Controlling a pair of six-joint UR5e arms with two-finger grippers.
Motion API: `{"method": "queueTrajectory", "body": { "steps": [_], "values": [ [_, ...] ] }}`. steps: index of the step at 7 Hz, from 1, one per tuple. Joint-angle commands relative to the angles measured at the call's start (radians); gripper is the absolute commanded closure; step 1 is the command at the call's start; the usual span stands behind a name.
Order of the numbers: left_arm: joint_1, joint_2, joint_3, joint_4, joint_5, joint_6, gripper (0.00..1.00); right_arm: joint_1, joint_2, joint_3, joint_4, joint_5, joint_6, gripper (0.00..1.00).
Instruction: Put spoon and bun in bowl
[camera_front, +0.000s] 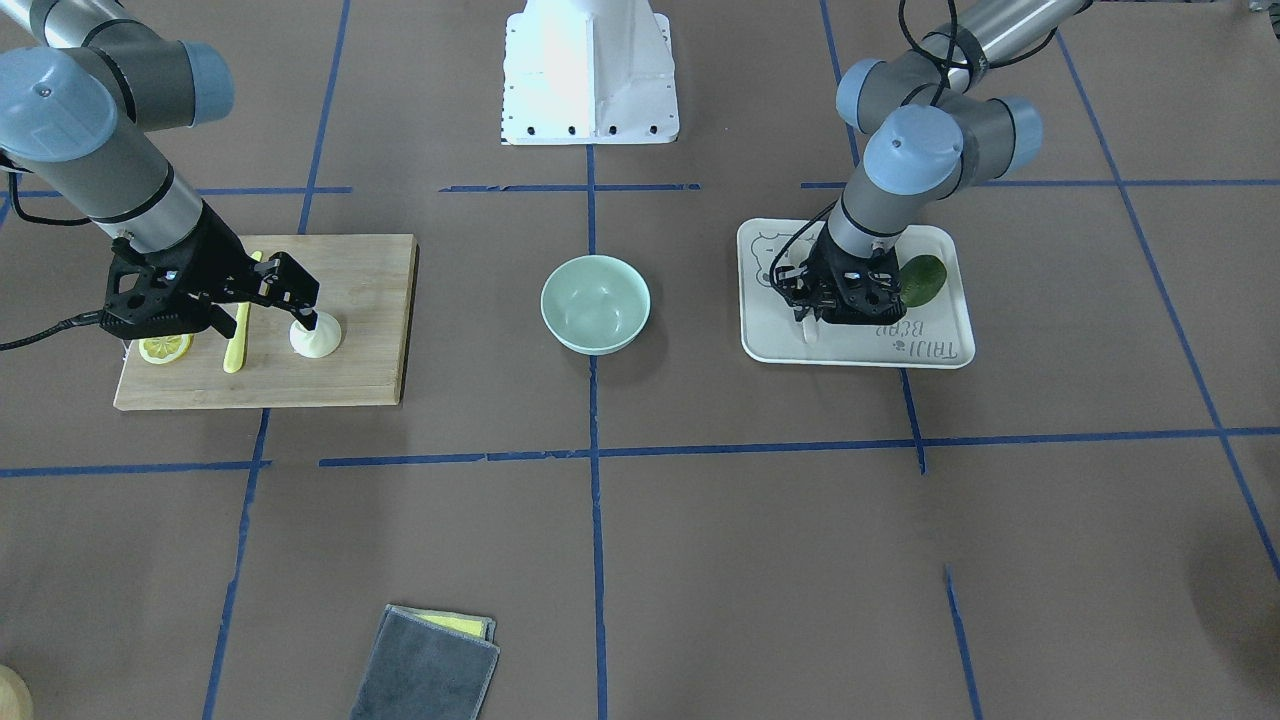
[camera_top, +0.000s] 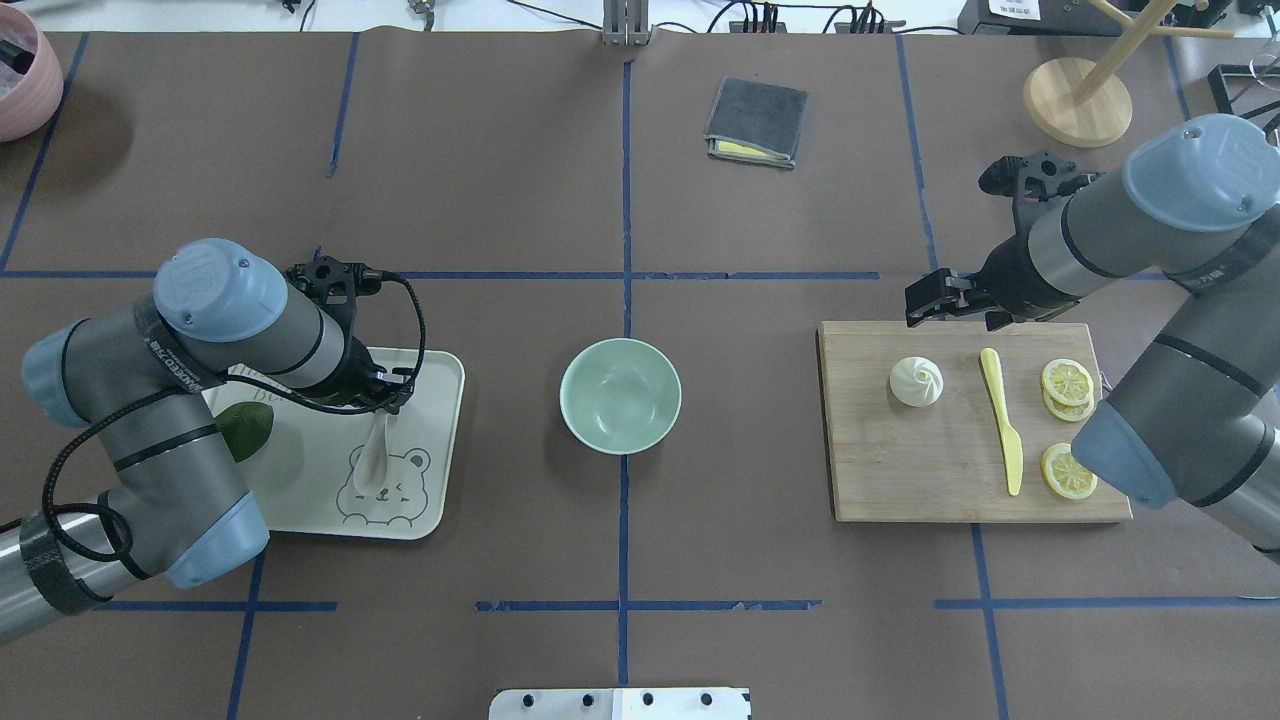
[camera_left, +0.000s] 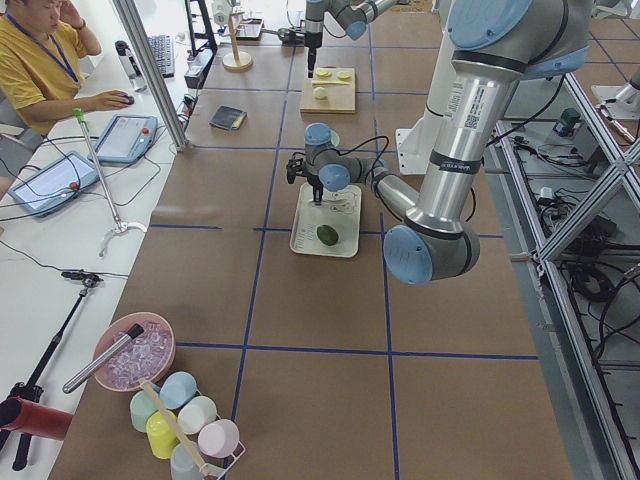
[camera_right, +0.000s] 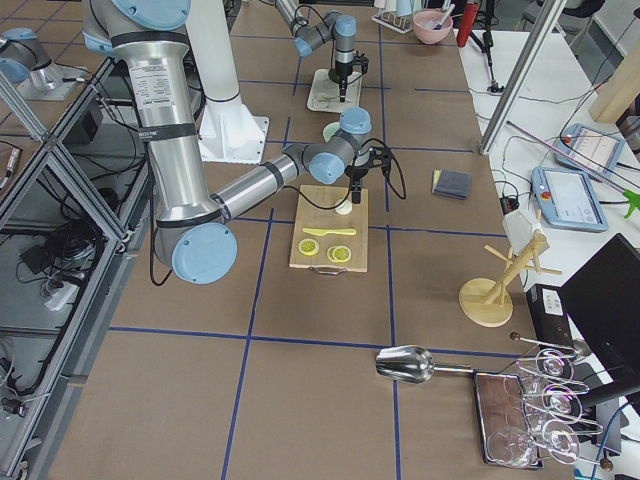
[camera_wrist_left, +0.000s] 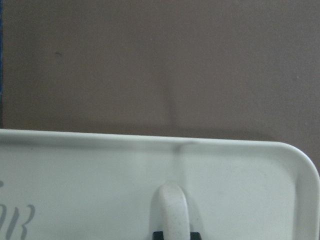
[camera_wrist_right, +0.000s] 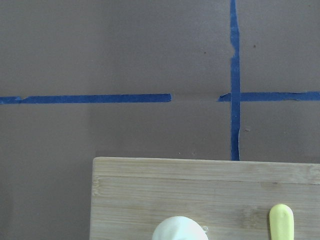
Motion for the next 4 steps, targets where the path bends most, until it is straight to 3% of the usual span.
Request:
{"method": "queueTrajectory", "body": {
  "steps": [1,2,4],
  "values": [
    [0.003,-0.069,-0.044,0.047,0.001,-0.059,1.00,0.000,-0.002,0.000,0.000,0.000,0.000,0.00],
    [0.003,-0.152,-0.044,0.073,0.001,-0.086,1.00,0.002,-0.002,0.002,0.000,0.000,0.000,0.00],
    [0.066,-0.296,0.039,0.005,0.013,-0.176,1.00,0.002,-0.005,0.000,0.000,0.002,0.000,0.00]
  ]
}}
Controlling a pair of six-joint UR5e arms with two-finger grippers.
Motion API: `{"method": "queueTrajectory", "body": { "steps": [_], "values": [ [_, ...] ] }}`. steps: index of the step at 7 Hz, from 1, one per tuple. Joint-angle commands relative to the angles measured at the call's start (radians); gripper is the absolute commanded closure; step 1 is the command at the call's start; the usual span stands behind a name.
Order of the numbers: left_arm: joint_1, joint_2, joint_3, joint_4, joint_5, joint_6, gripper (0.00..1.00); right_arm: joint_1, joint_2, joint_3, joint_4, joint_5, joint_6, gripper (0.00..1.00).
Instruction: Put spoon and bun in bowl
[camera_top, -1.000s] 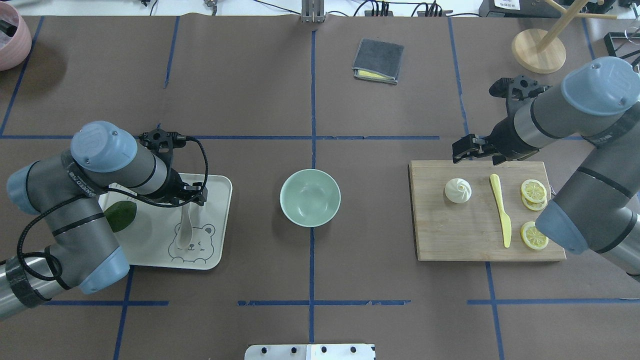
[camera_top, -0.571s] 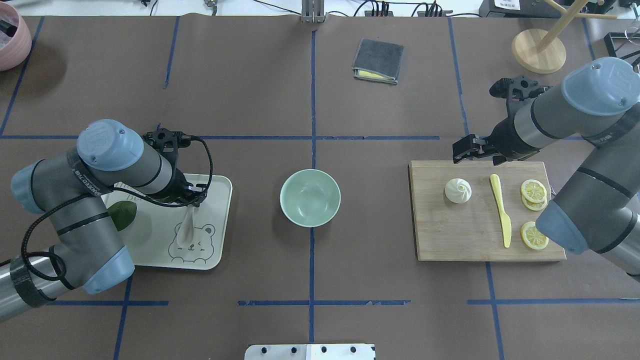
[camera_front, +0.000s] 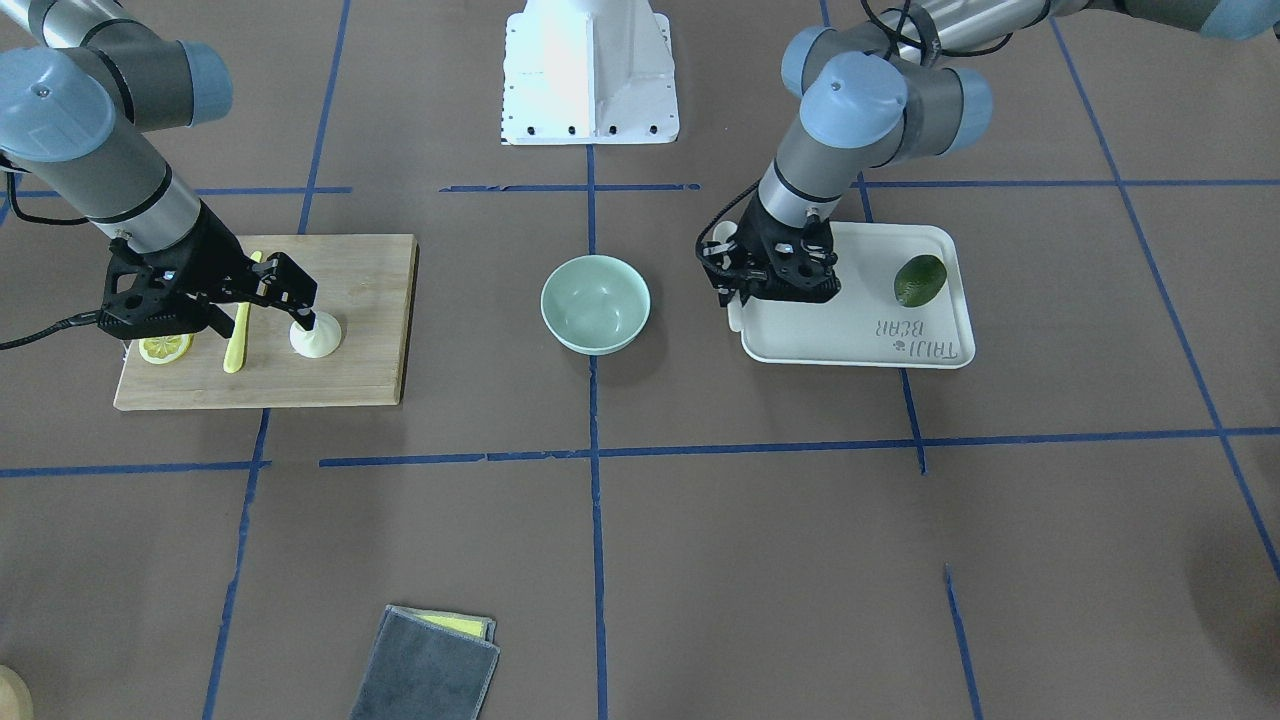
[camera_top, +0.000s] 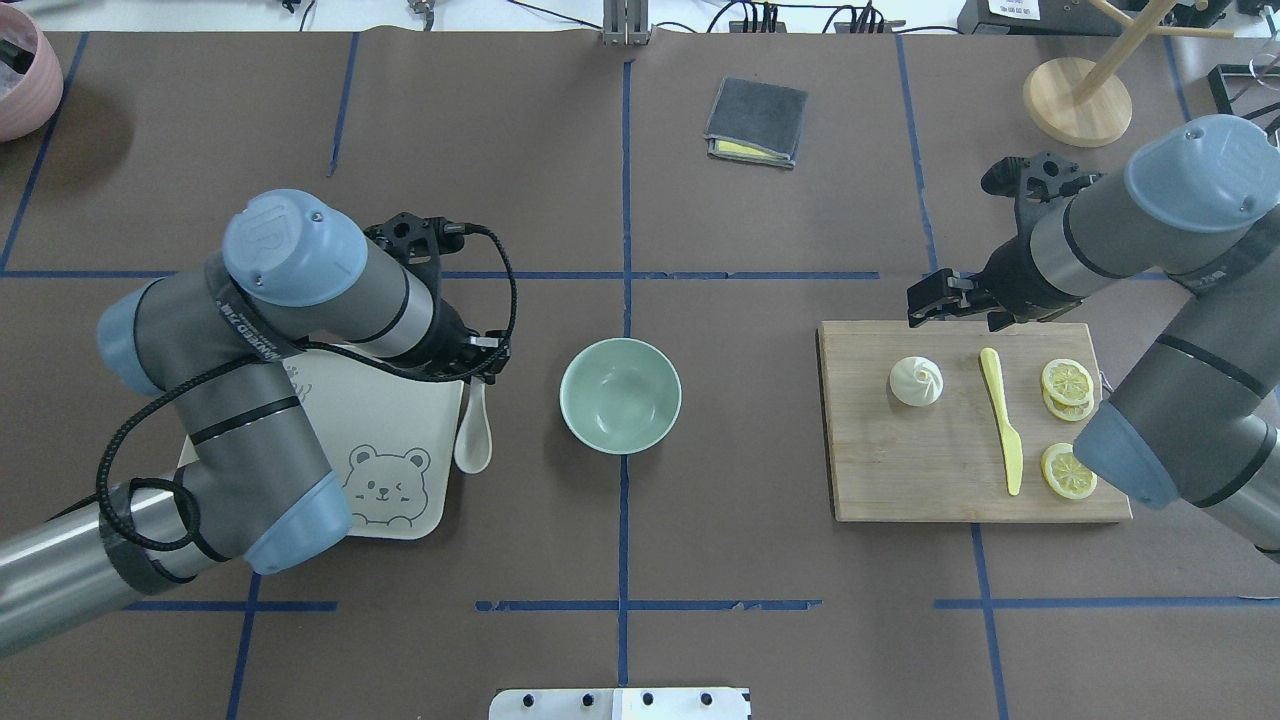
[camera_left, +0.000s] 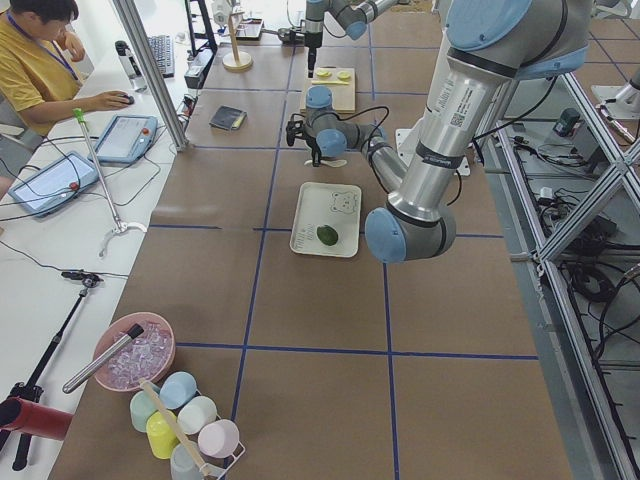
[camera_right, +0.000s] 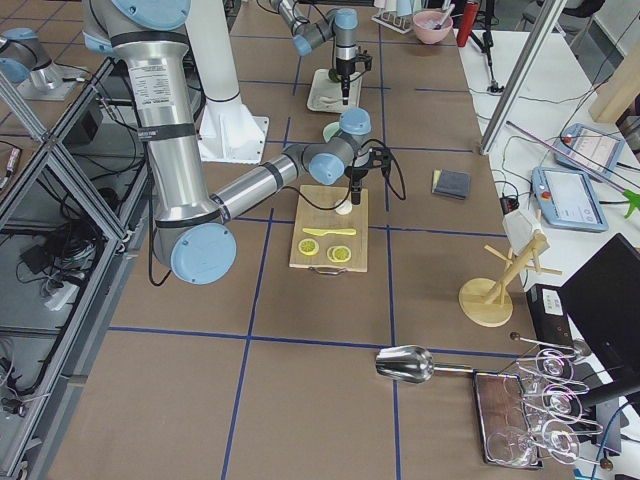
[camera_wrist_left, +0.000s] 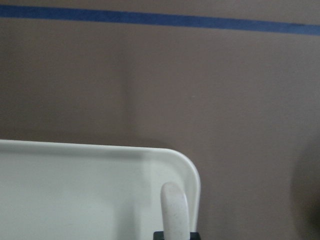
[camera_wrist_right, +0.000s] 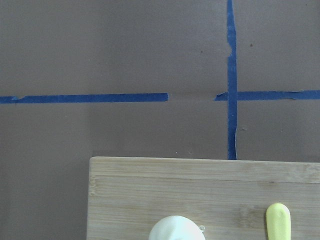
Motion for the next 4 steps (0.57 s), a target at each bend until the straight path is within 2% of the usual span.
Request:
{"method": "queueTrajectory", "body": {
  "steps": [1,2,4],
  "values": [
    [0.060,-0.105,0.088,-0.123,0.074,-0.043,1.00,0.000,-0.004,-0.002,0.000,0.001,0.000,0.00],
    [0.096,-0.119,0.154,-0.220,0.137,-0.063,1.00,0.000,-0.004,-0.002,0.000,0.001,0.000,0.00],
    [0.103,-0.167,0.193,-0.262,0.162,-0.063,1.00,0.000,-0.004,0.001,0.000,0.001,0.000,0.00]
  ]
}}
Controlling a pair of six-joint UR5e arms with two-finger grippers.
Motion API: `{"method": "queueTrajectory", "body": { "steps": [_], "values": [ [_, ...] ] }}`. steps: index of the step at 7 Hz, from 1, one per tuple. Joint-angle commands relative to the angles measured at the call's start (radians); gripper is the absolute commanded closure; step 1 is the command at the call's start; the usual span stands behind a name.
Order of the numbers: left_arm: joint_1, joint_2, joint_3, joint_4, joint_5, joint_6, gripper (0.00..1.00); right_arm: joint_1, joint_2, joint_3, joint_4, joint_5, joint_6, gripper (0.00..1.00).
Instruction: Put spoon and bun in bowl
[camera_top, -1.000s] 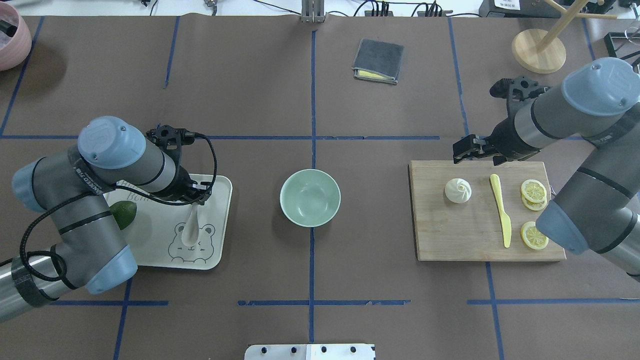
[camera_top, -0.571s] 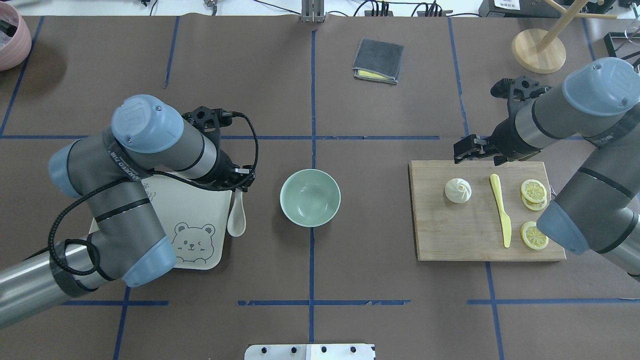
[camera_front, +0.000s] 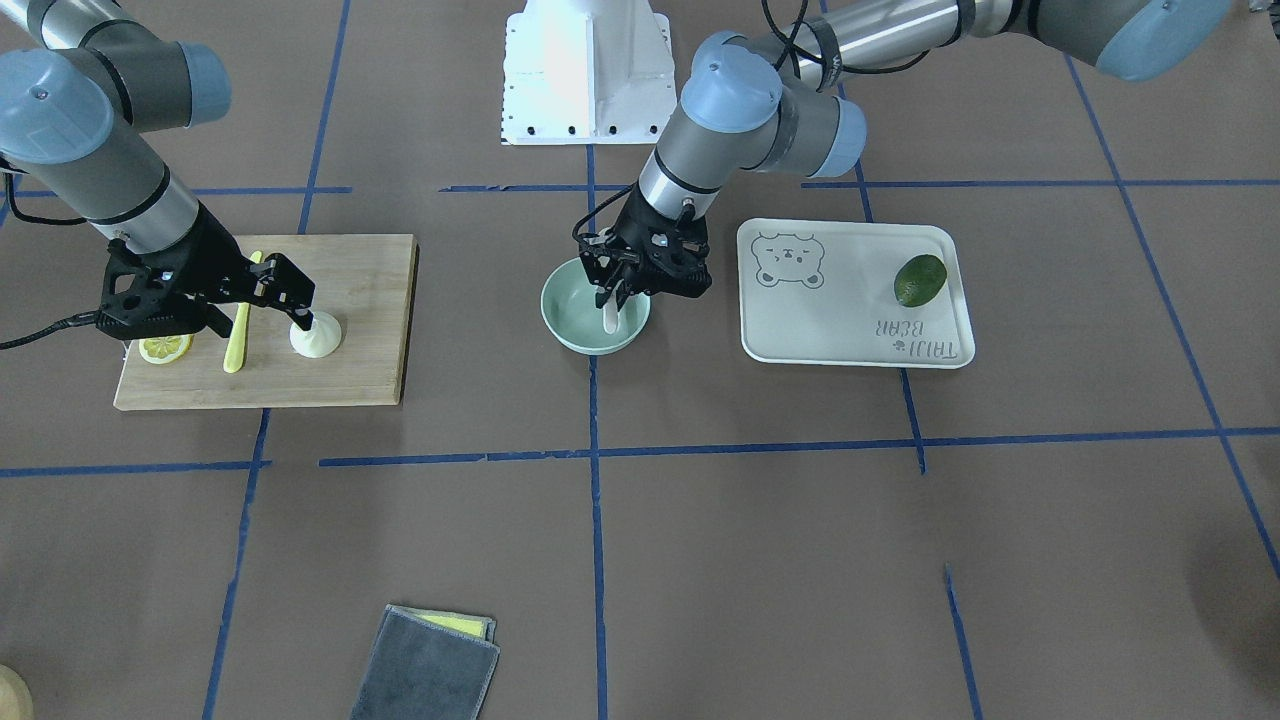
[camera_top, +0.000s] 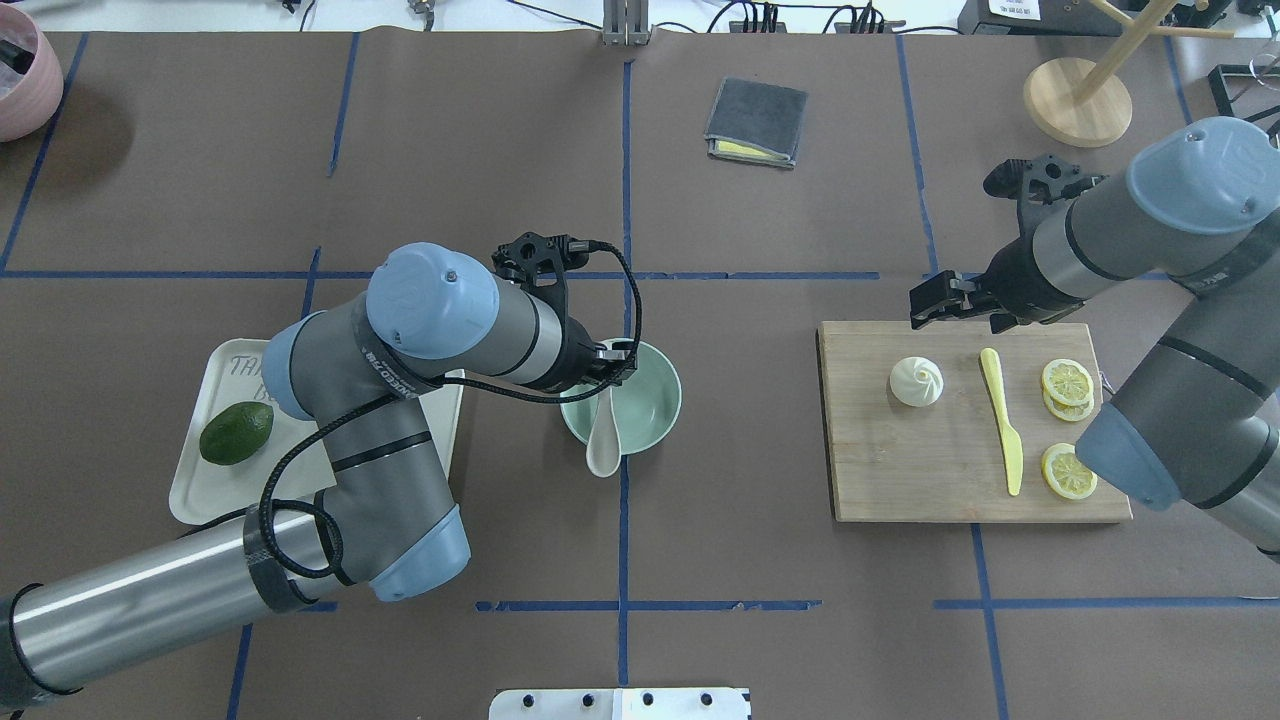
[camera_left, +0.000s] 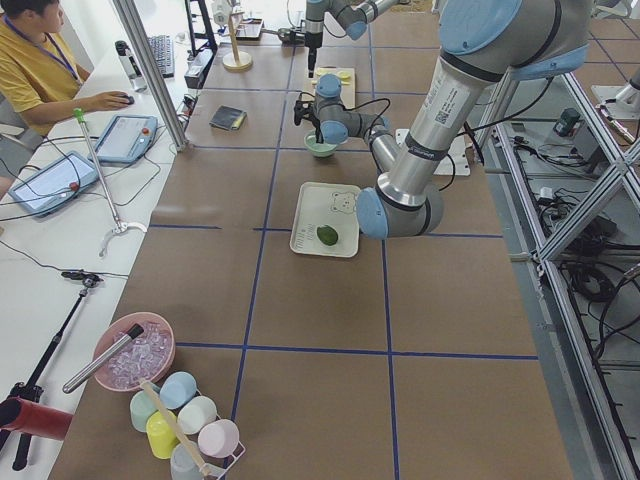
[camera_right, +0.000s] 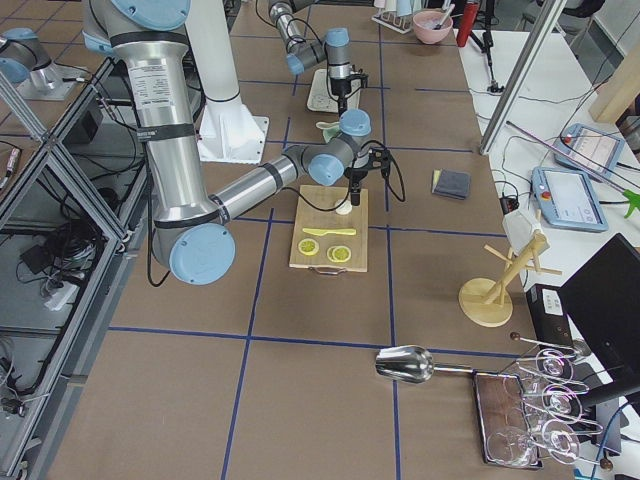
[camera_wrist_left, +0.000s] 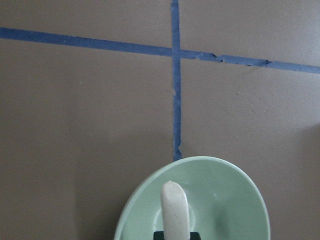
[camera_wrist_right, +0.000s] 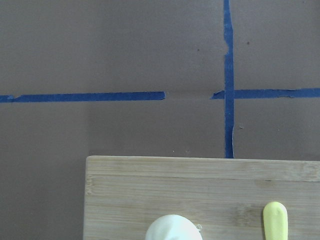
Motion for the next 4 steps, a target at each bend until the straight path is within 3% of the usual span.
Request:
{"method": "queueTrajectory", "body": {
  "steps": [1,4],
  "values": [
    [0.005,-0.033,0.022,-0.029,0.024,0.004,1.00,0.002,-0.003,0.008,0.000,0.000,0.002,0.00],
    [0.003,-0.039,0.034,-0.064,0.120,0.004,1.00,0.002,-0.006,0.008,0.000,0.000,0.003,0.00]
  ]
}}
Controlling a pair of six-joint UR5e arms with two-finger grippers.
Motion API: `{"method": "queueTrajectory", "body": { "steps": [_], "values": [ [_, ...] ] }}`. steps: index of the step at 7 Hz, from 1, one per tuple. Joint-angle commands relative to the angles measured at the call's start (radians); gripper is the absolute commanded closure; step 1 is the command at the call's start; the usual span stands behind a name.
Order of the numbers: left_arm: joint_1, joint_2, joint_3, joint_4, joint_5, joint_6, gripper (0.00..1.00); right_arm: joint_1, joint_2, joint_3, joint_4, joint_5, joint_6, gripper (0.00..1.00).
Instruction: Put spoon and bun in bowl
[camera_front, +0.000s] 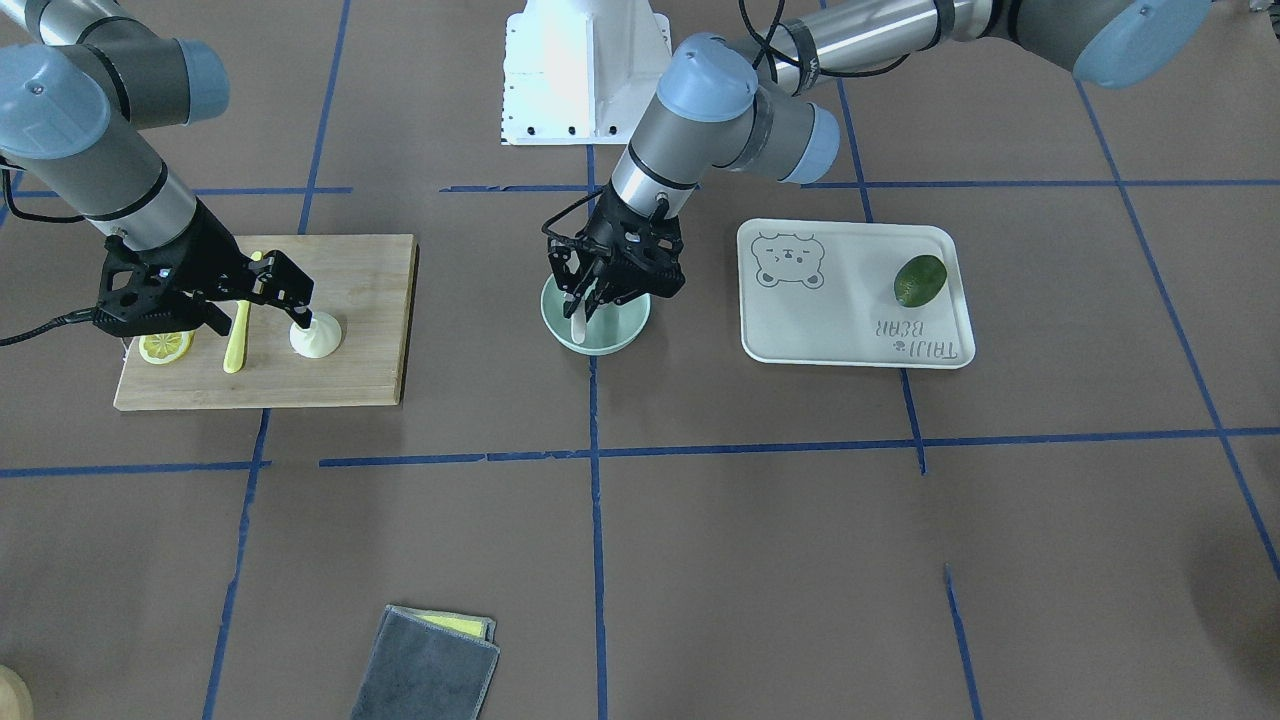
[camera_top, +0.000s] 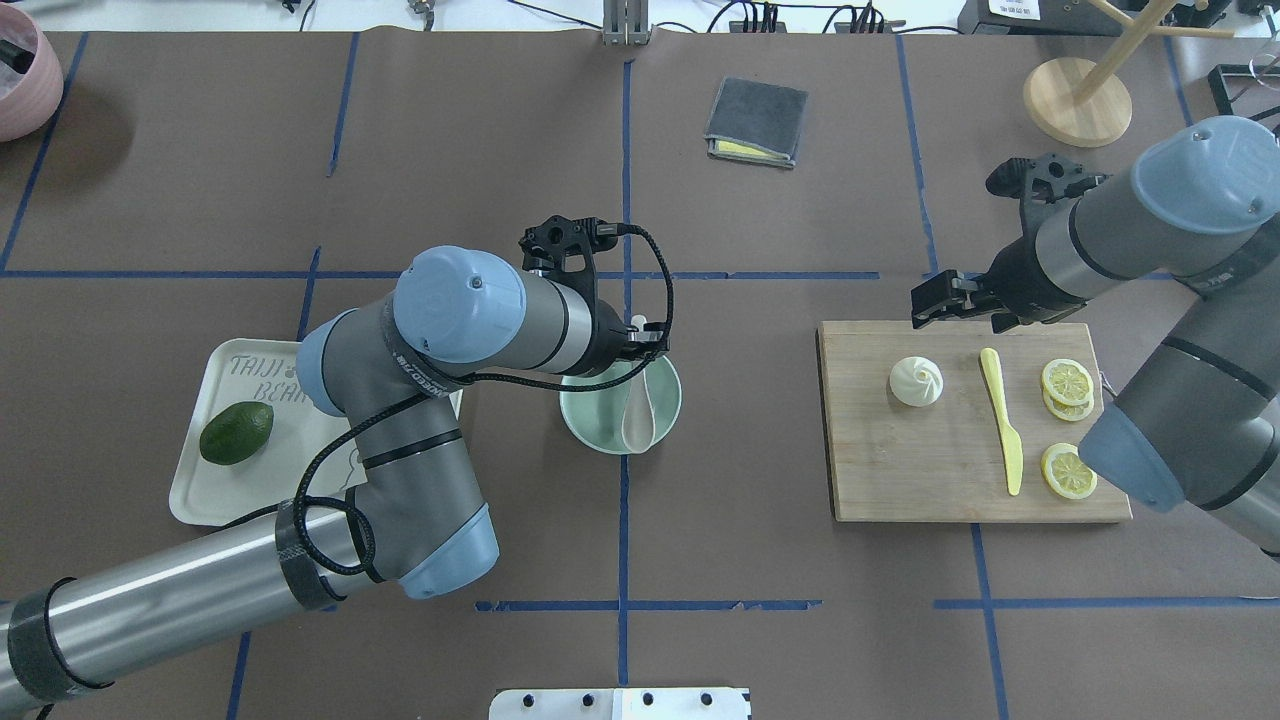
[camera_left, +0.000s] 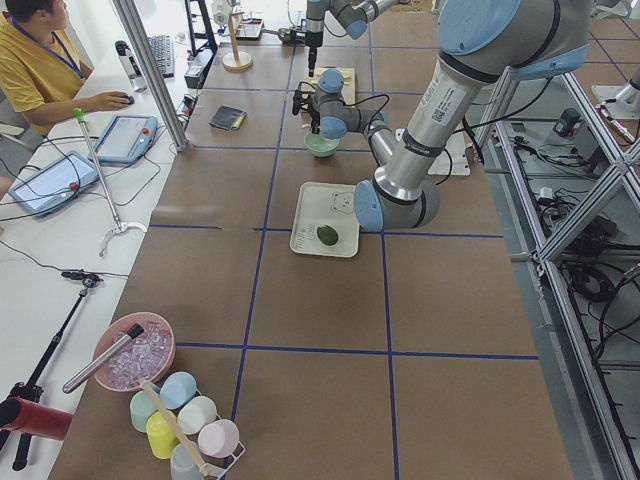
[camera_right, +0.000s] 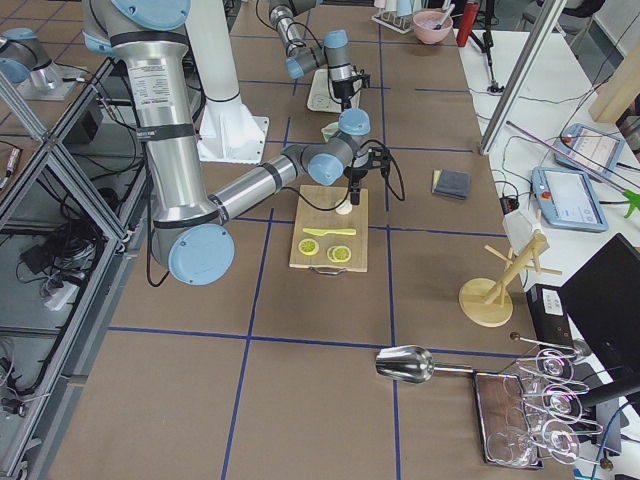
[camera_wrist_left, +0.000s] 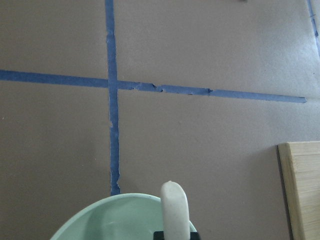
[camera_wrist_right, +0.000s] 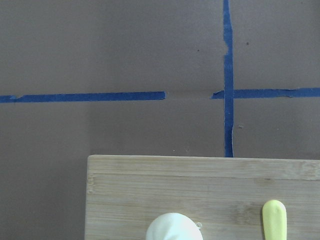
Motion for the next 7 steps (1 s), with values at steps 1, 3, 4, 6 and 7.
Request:
{"method": "queueTrajectory", "body": {
  "steps": [1,3,4,6,7],
  "values": [
    [-0.002,0.000,0.021,-0.032,0.037,0.004,1.00,0.000,-0.001,-0.002,0.000,0.000,0.000,0.00],
    [-0.005,0.003,0.026,-0.032,0.063,0.055,0.27,0.000,-0.001,-0.002,0.000,0.000,0.000,0.00],
    [-0.007,0.014,0.017,-0.028,0.063,0.071,0.00,0.000,-0.001,-0.007,-0.001,0.000,0.000,0.00],
    [-0.034,0.096,-0.072,-0.016,0.056,0.075,0.00,-0.008,0.011,-0.023,-0.002,-0.003,0.012,0.00],
    [-0.059,0.196,-0.150,-0.012,0.054,0.079,0.00,-0.014,0.011,-0.034,0.000,-0.003,0.014,0.00]
  ]
}}
